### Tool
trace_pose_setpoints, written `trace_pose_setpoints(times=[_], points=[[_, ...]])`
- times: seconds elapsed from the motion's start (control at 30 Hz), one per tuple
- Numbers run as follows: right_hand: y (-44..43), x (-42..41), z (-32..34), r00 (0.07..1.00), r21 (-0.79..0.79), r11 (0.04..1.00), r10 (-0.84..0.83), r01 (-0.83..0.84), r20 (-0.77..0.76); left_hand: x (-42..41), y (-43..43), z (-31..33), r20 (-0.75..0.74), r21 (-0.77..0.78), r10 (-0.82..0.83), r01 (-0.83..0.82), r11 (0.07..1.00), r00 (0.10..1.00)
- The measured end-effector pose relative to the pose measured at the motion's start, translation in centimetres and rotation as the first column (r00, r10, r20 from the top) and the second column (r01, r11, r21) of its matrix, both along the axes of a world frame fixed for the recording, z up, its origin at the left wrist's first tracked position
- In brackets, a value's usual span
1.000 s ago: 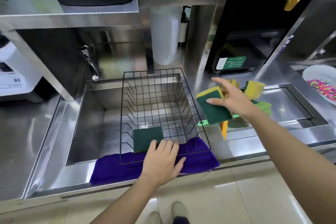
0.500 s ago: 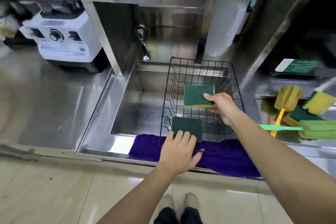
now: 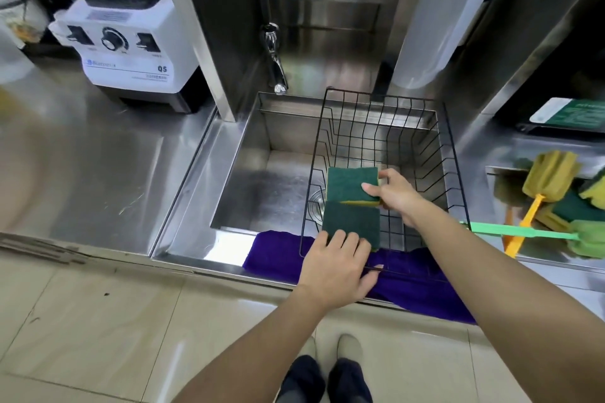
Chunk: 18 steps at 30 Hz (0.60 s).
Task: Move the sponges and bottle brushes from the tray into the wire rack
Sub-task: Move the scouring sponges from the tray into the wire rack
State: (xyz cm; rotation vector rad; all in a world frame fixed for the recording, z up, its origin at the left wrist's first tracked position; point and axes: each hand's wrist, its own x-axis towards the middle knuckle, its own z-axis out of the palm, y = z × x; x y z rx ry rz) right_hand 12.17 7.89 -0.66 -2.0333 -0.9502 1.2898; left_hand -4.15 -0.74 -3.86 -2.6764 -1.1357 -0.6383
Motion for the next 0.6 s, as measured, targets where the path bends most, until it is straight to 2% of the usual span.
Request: trace_pose_setpoints(times=[0.33,0.6], points=[[-0.2,0.5,-0.3,0.992,-0.036,0.992,0.125,-0.124,0.021,0.2,0.0,0.2,-0.068,-0.066,-0.035,0.030,0.997,0.997],[-1.3,3.4,2.2,0.969,0.004,0.980,0.196,-0.199,0.153,4.8,-1.6,1.3,-0.161,-0.145,-0.121,0.098,0.985,0.979]])
